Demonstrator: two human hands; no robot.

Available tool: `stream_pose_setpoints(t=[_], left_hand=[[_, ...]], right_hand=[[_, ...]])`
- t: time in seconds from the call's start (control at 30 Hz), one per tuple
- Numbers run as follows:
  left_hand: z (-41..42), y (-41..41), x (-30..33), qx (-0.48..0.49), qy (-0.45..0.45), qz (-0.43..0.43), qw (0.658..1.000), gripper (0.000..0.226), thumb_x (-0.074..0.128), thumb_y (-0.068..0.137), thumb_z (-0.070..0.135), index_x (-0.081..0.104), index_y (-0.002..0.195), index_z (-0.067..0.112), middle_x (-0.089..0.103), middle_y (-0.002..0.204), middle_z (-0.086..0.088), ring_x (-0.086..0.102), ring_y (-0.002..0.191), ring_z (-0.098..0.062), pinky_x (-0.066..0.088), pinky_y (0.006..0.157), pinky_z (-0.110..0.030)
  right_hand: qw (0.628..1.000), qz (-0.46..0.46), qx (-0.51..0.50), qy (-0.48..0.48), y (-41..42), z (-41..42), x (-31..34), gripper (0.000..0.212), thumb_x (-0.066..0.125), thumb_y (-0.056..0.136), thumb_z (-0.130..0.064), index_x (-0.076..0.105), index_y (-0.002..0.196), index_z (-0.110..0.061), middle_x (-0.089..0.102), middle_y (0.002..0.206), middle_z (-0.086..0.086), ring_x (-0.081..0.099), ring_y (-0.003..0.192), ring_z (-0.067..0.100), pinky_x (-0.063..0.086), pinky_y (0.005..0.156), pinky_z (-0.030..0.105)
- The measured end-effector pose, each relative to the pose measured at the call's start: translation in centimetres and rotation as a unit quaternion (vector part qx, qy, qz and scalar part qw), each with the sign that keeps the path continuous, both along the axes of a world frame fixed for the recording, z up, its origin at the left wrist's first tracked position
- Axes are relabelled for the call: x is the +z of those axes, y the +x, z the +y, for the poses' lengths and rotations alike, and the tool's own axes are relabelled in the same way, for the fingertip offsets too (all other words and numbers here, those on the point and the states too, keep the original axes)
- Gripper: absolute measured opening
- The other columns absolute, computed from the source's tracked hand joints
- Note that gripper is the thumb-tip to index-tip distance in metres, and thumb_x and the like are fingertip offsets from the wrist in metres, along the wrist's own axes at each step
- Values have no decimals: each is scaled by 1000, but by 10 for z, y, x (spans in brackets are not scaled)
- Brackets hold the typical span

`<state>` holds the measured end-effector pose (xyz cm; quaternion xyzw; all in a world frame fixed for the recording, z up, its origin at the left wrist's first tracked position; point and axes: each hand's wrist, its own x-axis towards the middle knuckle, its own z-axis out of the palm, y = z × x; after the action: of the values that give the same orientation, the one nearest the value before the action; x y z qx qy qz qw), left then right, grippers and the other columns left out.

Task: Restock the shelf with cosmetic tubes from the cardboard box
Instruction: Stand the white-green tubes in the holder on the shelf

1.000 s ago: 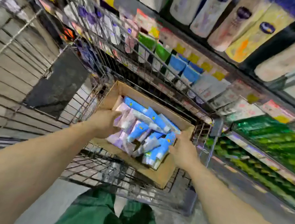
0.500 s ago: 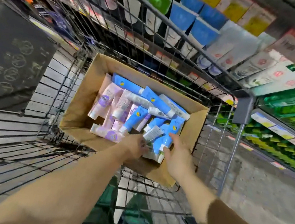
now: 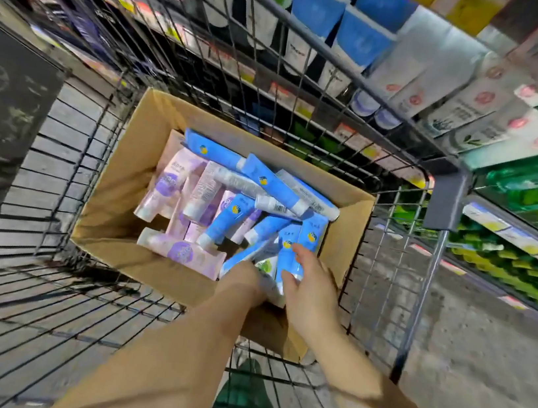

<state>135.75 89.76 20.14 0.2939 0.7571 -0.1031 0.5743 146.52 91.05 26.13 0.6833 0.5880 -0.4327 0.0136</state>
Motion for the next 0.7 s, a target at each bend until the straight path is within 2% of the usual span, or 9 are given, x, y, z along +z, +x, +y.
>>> stream_pose_setpoints(t=[0.07, 0.17, 0.27, 0.37, 0.4, 0.47, 0.57, 0.63, 0.7], left_hand=[[4, -1, 3, 13, -21, -39, 999, 40, 64, 87, 33, 62, 117, 8, 64, 118, -10, 59, 111, -25, 44, 87, -28], [5, -16, 11, 109, -51, -117, 986, 39, 69, 85, 36, 64, 109, 5, 67, 102, -12, 63, 92, -28, 48, 77, -32], [0, -38, 29, 242, -76, -247, 935, 26, 72, 84, 28, 64, 97, 6, 62, 85, -14, 57, 77, -25, 50, 71, -35], [-2, -52, 44, 252, -13, -351, 902, 21, 77, 78, 14, 67, 95, 9, 62, 96, -17, 57, 87, -25, 48, 78, -36], [0, -51, 51, 248, 20, -358, 900, 19, 77, 79, 10, 67, 95, 12, 66, 96, -13, 60, 87, -22, 48, 81, -36], [7, -49, 60, 233, 78, -329, 912, 23, 76, 80, 8, 62, 96, 17, 68, 87, -1, 63, 77, -13, 48, 70, -26], [16, -45, 63, 225, 134, -306, 915, 29, 77, 77, 4, 60, 100, 11, 63, 77, 3, 57, 59, -4, 43, 51, -15], [15, -47, 56, 212, 129, -295, 923, 26, 78, 77, 4, 61, 96, 9, 61, 74, 2, 55, 55, -3, 43, 50, -14], [8, -48, 39, 113, 125, -215, 962, 22, 81, 76, 12, 62, 86, 14, 61, 76, 2, 57, 66, -6, 49, 64, -20]], right_hand=[[1000, 7, -16, -13, 1, 1, 1, 48, 56, 93, -15, 46, 139, -22, 52, 133, 7, 47, 126, 22, 39, 106, 34], [999, 17, -35, -21, 1, 4, 2, 47, 56, 94, -16, 45, 139, -22, 52, 133, 5, 48, 125, 20, 39, 104, 31], [995, 40, -81, -52, -2, 9, 9, 51, 60, 92, -19, 44, 140, -20, 53, 131, 7, 53, 119, 21, 42, 99, 30], [983, 68, -113, -128, -5, 19, 14, 61, 66, 89, -31, 40, 142, -14, 55, 132, 7, 56, 117, 21, 45, 96, 30], [977, 80, -119, -159, -6, 22, 17, 61, 67, 87, -36, 43, 139, -15, 58, 130, 5, 58, 115, 20, 47, 97, 34], [962, 128, -135, -199, -6, 31, 22, 43, 66, 89, -35, 55, 126, -16, 67, 117, 3, 65, 101, 18, 55, 89, 37], [952, 197, -143, -187, -4, 46, 33, 16, 61, 94, -18, 60, 110, -16, 69, 103, -2, 66, 85, 10, 55, 65, 19], [955, 204, -152, -155, 2, 55, 29, 12, 59, 94, -17, 57, 106, -20, 68, 109, -1, 66, 91, 12, 55, 71, 25], [954, 209, -173, -132, 7, 63, 25, 10, 58, 95, -18, 54, 103, -23, 65, 115, -1, 64, 98, 15, 55, 78, 33]])
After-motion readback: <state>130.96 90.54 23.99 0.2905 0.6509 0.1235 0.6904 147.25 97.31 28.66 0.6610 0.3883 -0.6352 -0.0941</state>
